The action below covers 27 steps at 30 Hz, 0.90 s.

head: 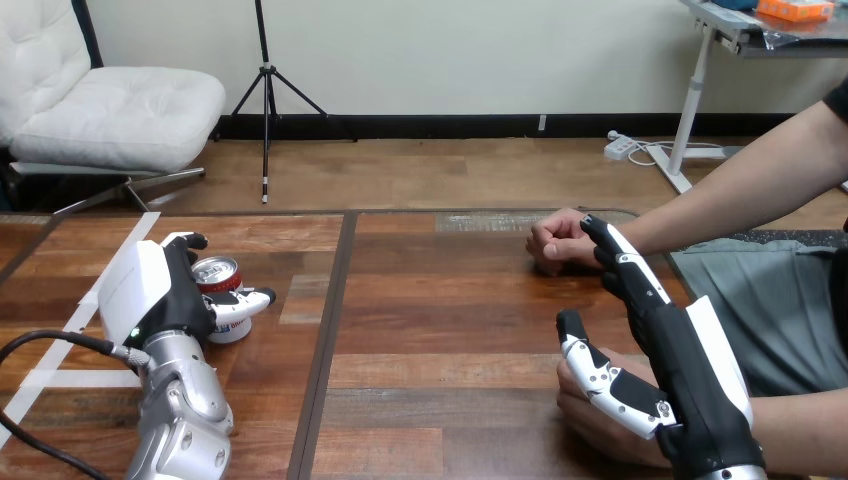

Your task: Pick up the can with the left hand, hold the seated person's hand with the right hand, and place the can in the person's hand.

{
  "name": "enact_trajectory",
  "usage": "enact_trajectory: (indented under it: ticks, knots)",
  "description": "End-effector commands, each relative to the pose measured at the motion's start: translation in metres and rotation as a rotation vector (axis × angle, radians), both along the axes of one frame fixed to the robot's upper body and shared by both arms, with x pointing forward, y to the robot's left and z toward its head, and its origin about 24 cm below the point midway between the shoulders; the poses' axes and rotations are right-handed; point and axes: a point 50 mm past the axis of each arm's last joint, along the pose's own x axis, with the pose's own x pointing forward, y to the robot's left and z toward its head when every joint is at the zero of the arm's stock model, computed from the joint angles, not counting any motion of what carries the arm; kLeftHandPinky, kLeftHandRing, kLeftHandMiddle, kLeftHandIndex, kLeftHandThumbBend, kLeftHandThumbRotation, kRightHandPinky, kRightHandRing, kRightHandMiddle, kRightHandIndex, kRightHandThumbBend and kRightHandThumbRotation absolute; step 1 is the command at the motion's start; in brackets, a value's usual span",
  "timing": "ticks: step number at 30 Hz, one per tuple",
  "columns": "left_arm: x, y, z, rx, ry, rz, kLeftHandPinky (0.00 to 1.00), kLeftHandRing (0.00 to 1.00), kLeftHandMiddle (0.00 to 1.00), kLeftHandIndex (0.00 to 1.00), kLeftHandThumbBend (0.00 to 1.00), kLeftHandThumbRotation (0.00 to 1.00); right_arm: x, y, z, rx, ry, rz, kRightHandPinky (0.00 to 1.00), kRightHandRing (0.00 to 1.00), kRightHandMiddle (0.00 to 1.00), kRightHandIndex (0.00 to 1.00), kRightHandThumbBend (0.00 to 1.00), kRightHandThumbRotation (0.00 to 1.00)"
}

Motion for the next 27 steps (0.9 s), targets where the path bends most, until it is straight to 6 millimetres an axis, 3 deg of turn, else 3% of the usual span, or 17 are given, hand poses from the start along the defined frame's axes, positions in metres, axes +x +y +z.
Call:
enact_trajectory:
  ticks: [1, 10, 27]
  knots:
    - [0.0206, -0.0001, 0.0290, 0.043, -0.097, -0.025, 0.60, 0.74, 0.79, 0.77, 0.78, 0.18, 0.0044, -0.0003, 0.0176, -0.010, -0.083, 0.019, 0.98, 0.99, 0.98, 0.95, 0.14, 0.11]
    - [0.0228, 0.0010, 0.0271, 0.045, -0.090, -0.026, 0.60, 0.74, 0.79, 0.76, 0.78, 0.16, 0.0044, -0.0005, 0.0181, -0.019, -0.091, 0.022, 0.97, 0.98, 0.97, 0.95, 0.13, 0.11]
    - [0.0222, 0.0021, 0.0233, -0.022, -0.153, -0.044, 0.53, 0.62, 0.67, 0.68, 0.77, 0.01, 0.0043, 0.0000, 0.0193, -0.020, -0.091, 0.018, 0.97, 0.98, 0.97, 0.94, 0.14, 0.10]
